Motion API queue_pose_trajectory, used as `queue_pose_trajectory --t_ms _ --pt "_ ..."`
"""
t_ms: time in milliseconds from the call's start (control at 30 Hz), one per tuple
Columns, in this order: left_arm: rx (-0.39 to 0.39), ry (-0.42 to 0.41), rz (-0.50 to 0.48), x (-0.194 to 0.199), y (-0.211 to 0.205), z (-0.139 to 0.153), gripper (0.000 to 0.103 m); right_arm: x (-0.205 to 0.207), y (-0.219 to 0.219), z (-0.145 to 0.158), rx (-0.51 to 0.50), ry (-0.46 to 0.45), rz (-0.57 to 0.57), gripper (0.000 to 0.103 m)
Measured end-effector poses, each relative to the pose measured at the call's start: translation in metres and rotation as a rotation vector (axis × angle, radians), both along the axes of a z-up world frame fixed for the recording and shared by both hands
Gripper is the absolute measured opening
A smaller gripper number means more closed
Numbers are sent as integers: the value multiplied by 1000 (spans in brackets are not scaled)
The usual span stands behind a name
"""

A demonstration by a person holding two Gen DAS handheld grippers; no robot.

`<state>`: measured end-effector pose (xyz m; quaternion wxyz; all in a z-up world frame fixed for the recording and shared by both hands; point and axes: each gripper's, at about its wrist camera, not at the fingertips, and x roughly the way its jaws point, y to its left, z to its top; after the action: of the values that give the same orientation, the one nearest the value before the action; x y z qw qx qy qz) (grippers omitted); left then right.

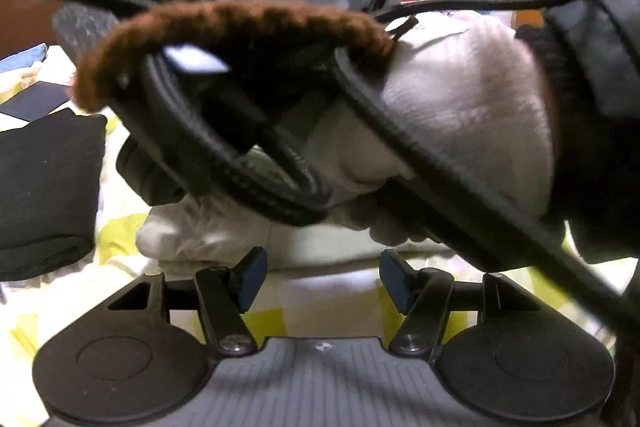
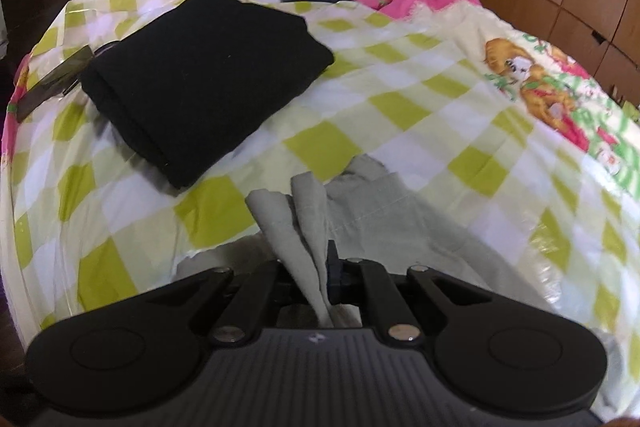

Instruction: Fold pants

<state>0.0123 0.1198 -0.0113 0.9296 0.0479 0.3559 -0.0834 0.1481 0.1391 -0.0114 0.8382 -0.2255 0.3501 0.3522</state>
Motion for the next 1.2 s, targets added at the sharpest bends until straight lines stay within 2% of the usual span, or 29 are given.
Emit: queue_pose_trajectory --t_ms 100,167,233,300,400,433,500,633,733,867,933,1000,1100,1167,1200 --pt "13 0 0 -3 0 2 75 -1 0 1 23 8 10 6" --pt "22 3 -2 -3 -1 1 75 -5 2 5 25 -20 39 6" --pt "30 27 -7 1 -5 -1 75 -12 4 7 11 -67 90 6" --pt "43 57 -15 6 -10 -4 75 -16 6 7 8 -66 126 6" --pt "59 67 -30 8 -15 -6 75 -19 14 -3 -59 -38 195 15" --pt "62 65 -33 13 -14 -6 75 -21 16 -5 -67 -26 202 23" --pt "68 63 -40 12 -16 -5 75 -23 16 -6 -72 -14 205 27" --pt "80 57 -62 7 -17 -1 75 -23 -1 12 31 45 196 43" --pt "98 42 -65 -2 -19 4 75 -26 -24 34 122 59 164 45" --pt "115 24 -85 -4 -17 13 75 -24 -72 56 207 45 40 47" --pt "134 -8 -85 -8 -17 21 75 -19 -101 58 187 14 -49 50" --pt "147 -56 -75 -6 -13 26 75 -12 -134 53 161 11 -173 51" --pt "120 -106 -47 5 -11 39 76 -6 -189 42 140 20 -369 51" --pt "101 -108 -23 22 -14 35 77 -6 -223 34 133 17 -497 51" --pt "111 -81 -17 33 -18 27 77 -5 -238 30 146 28 -546 51"
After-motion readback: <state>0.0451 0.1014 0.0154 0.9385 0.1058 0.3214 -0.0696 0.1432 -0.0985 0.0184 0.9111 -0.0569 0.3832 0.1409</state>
